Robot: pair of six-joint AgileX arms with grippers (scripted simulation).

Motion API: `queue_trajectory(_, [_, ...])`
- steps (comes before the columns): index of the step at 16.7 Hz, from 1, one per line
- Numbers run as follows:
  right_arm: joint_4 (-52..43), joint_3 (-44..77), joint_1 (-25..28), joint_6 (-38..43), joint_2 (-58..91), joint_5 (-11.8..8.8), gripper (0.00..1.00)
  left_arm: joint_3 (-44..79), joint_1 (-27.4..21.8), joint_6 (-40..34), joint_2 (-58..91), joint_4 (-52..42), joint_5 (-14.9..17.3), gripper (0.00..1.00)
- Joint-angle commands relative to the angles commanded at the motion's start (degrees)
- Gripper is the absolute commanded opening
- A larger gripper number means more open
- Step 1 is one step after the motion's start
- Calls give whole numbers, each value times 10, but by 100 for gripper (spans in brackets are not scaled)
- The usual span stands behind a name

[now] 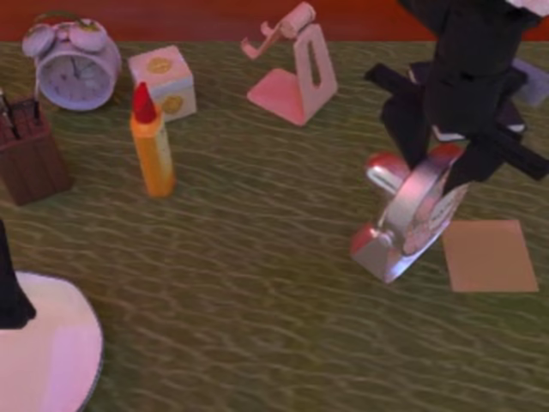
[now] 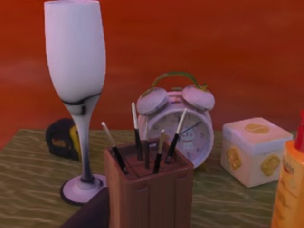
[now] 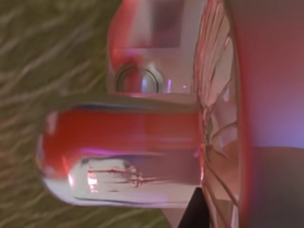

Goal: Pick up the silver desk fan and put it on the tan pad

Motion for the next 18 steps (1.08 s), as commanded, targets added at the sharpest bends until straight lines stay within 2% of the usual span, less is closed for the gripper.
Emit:
queue_trajectory(5, [21,-81,-88,208,-63,1,0,0,0,0,0,0,0,100])
queue_trajectory(8, [30,-118,-127,284,-92,1,0,0,0,0,0,0,0,100])
queue_trajectory(15, [36,-132,-137,304,-100,1,0,0,0,0,0,0,0,100])
queue_trajectory(18, [77,-167,-139,304,-98,1,0,0,0,0,0,0,0,100])
